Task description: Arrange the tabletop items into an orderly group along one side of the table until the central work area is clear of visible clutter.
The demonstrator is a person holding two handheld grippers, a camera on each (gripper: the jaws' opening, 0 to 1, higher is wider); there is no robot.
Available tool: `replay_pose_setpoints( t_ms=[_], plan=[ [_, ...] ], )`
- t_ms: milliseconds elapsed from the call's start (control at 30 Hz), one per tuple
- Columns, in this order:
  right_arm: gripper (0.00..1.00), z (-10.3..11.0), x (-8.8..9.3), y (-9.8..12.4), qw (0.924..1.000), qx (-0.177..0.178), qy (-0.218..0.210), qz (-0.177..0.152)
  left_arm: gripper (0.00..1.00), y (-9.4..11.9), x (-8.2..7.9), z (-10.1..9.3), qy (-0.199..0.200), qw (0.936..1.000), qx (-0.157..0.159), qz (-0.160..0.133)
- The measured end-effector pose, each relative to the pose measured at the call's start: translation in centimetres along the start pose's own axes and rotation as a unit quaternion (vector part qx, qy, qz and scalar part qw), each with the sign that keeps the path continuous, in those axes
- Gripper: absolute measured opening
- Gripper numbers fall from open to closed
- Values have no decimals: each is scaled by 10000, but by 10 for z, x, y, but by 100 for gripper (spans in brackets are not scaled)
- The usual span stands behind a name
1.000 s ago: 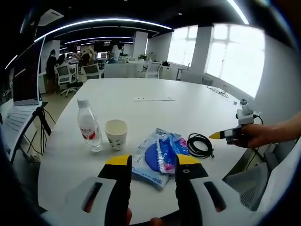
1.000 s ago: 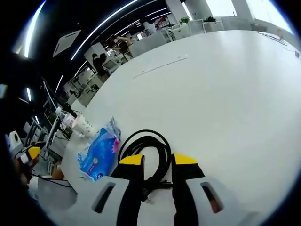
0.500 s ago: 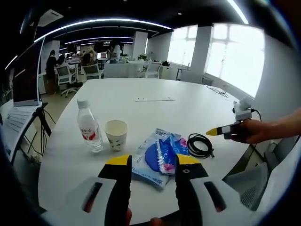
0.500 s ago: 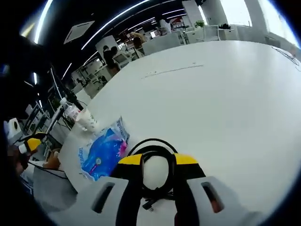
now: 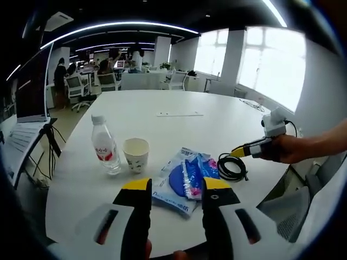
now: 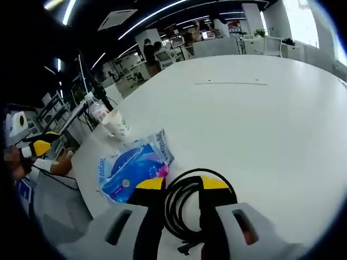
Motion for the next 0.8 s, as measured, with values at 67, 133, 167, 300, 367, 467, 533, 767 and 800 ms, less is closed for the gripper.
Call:
replay_pose_setpoints(
  t_ms=[67, 133, 167, 300, 367, 467, 533, 767, 800],
  plan=[
    [22, 3, -3, -3, 9999, -75, 124, 32, 35, 1, 0, 1, 10, 10000, -20, -6],
    [22, 6, -6, -7, 9996, -148, 234, 65, 35, 1, 0, 1, 19, 10000, -35, -8],
    [23, 7, -7, -8, 9994, -185, 287, 79, 35, 2, 0, 2, 32, 10000, -44, -9],
    [22, 14, -13, -15, 9980, -342, 524, 129, 35, 2, 0, 2, 32, 10000, -52, -3],
    [22, 16, -17, -19, 9967, -423, 666, 164, 35, 2, 0, 2, 37, 10000, -60, -4],
    [22, 20, -21, -26, 9948, -549, 829, 218, 35, 3, 0, 2, 36, 10000, -72, -6],
    [22, 21, -22, -30, 9940, -598, 882, 266, 35, 3, 0, 2, 36, 10000, -83, -8],
    [23, 27, -21, -41, 9904, -725, 1090, 439, 35, 4, 1, 3, 45, 9999, -116, -10],
    [23, 28, -22, -43, 9898, -739, 1126, 461, 35, 5, 1, 3, 51, 9999, -122, -9]
  ],
)
Point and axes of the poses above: the point that each gripper's makers call its tool centre point, and the gripper's own axes: y roughly backward along the fingers, z roughly to its left, x roughly out of its underside, the point moved 8 cm from there along y, roughly backward along the fingers, and after that the axes turned 4 degrees about x, right-handed, at the moved point
